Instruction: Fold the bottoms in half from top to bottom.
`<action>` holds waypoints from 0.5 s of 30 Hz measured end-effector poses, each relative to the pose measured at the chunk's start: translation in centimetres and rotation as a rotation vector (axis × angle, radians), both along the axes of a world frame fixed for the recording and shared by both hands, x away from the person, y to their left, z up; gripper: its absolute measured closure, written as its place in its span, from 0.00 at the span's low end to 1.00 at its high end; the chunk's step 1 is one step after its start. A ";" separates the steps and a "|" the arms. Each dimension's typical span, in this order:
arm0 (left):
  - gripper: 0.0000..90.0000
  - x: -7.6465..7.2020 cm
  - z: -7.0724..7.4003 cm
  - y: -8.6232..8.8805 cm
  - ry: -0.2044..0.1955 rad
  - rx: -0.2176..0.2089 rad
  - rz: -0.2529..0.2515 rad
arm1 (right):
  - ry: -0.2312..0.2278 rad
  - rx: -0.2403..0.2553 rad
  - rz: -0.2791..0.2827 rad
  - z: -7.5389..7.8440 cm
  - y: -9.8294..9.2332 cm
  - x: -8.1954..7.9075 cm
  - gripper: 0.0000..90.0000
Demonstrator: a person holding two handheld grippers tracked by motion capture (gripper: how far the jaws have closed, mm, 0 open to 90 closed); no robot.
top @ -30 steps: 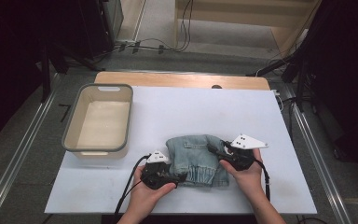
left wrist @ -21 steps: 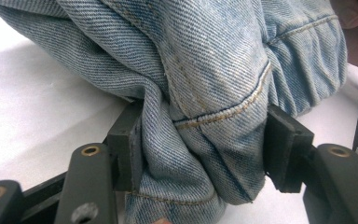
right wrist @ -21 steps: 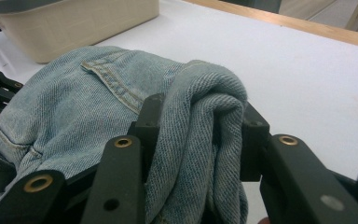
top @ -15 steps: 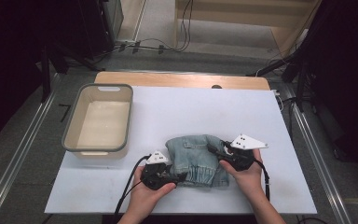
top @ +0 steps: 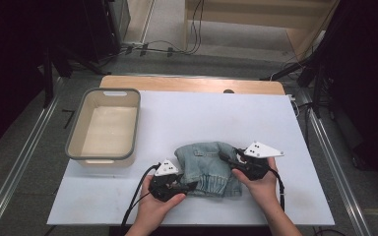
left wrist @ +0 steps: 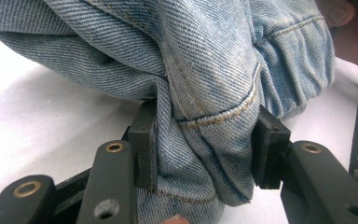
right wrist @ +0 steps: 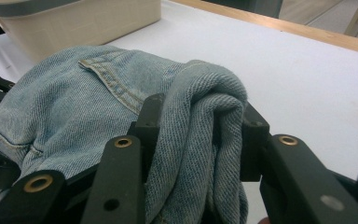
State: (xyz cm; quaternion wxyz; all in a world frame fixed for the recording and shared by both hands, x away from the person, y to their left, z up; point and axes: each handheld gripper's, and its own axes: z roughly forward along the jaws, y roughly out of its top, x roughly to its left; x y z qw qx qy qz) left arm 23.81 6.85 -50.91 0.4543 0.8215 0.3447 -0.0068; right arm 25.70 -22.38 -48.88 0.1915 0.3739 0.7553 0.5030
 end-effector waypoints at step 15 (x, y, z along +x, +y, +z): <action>0.59 -0.1 0.5 0.2 -0.035 -0.017 -0.006 | -0.018 0.015 -0.003 0.6 -0.2 -0.2 0.67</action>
